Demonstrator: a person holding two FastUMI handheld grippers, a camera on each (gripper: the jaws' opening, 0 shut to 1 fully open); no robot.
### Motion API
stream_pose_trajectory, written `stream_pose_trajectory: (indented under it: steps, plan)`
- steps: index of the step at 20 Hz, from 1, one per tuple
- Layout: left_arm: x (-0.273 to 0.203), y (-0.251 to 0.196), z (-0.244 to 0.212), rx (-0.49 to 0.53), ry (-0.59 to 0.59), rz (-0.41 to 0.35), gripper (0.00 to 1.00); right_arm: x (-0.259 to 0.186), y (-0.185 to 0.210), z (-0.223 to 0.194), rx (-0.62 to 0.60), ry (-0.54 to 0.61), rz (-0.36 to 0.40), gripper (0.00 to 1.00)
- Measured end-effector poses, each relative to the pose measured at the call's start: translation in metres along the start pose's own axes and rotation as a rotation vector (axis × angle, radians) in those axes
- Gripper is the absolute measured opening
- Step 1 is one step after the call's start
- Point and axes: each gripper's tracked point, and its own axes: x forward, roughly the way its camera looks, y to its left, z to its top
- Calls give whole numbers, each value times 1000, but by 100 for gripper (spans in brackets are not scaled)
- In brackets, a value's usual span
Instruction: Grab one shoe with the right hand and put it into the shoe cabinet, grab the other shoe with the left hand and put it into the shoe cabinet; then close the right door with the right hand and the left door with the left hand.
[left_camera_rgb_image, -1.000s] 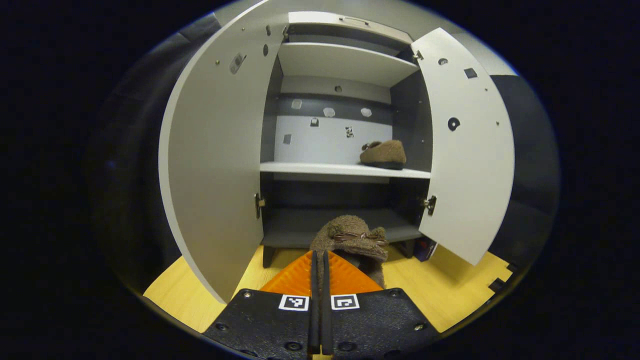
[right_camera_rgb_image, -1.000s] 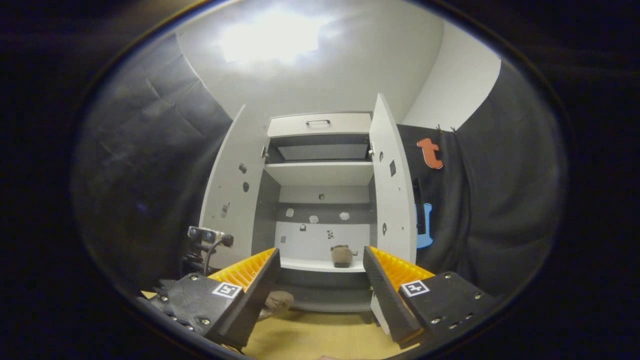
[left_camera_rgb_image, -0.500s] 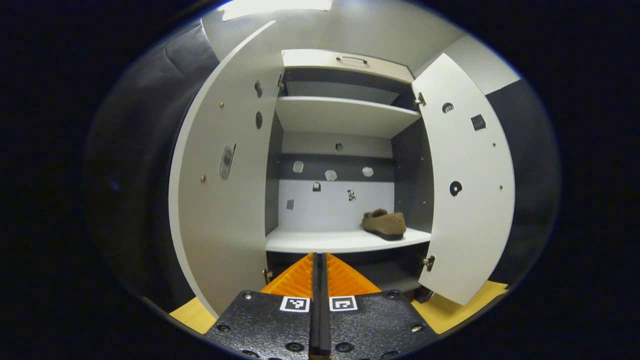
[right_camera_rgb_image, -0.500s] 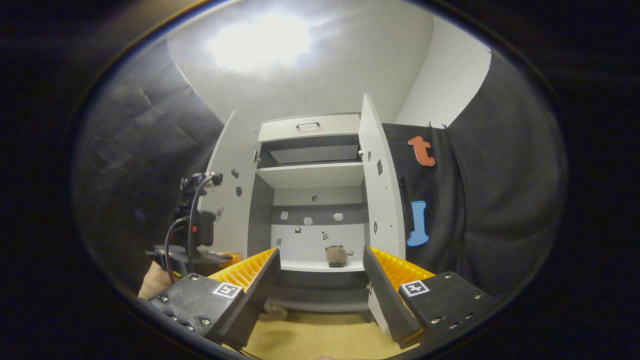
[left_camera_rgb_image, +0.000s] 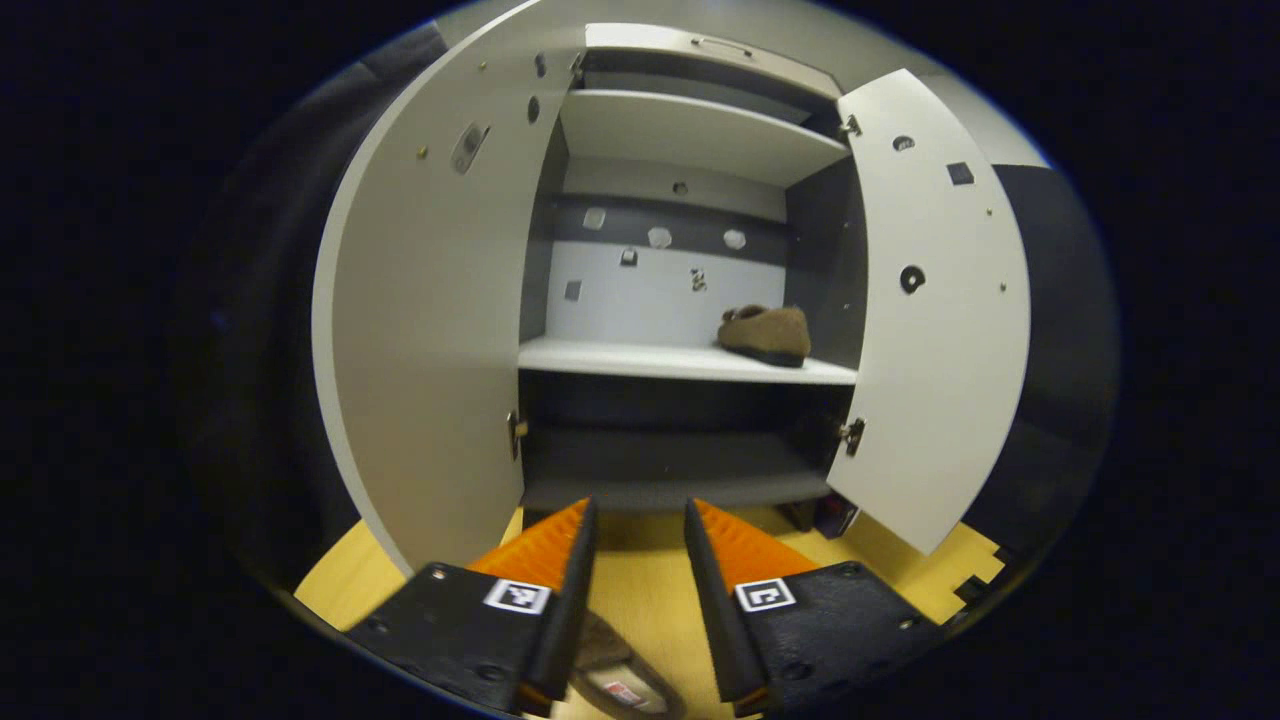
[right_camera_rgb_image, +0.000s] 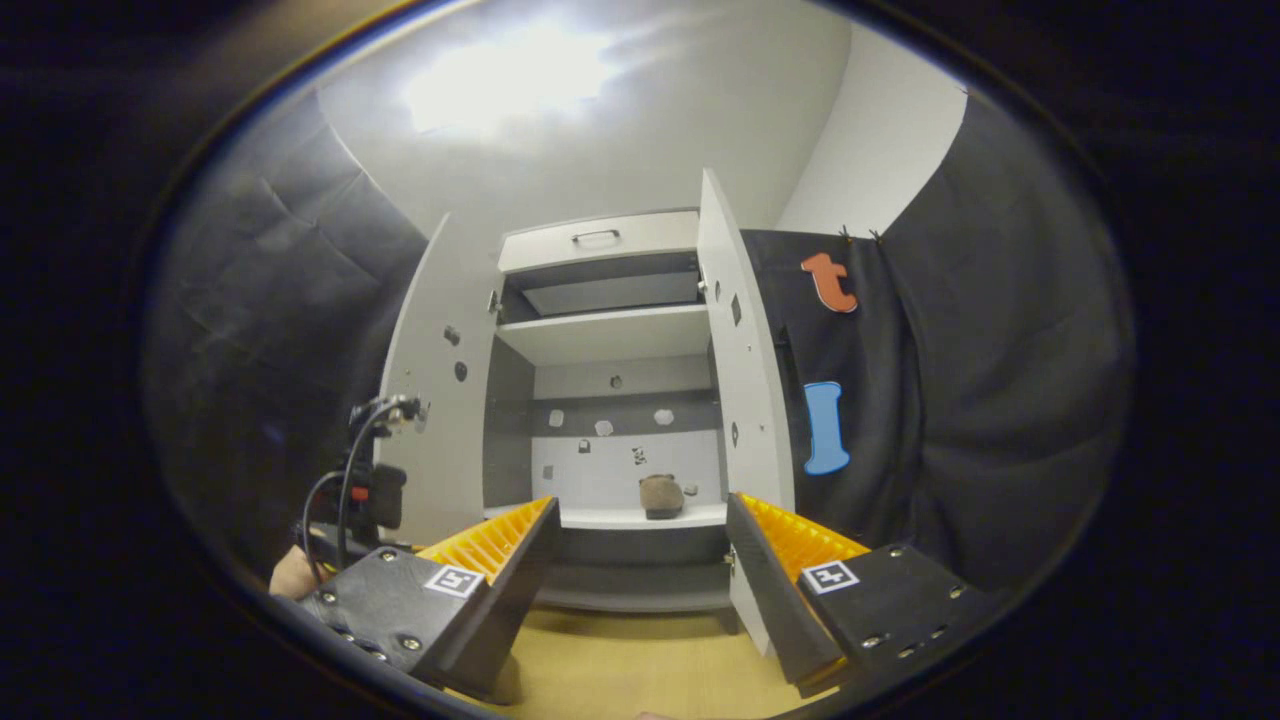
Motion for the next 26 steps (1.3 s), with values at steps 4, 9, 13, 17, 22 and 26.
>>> stream_pose_trajectory:
  steps: [4,9,13,17,22,26]
  plan:
    - [-6,31,-90,41,200,99,85,-1,5,-3,-9,5,11,98]
    - [-29,52,-173,4,409,130,84,1,10,-4,-11,5,43,98]
    - [-30,39,-204,-34,460,67,75,-1,14,-6,-10,4,58,98]
    - [-16,32,-221,-30,495,29,55,-2,15,-10,-18,7,72,98]
    - [2,56,-208,15,422,65,1,-1,15,-13,-8,9,78,98]
    - [10,41,-168,19,290,40,1,4,17,-21,-16,24,81,98]
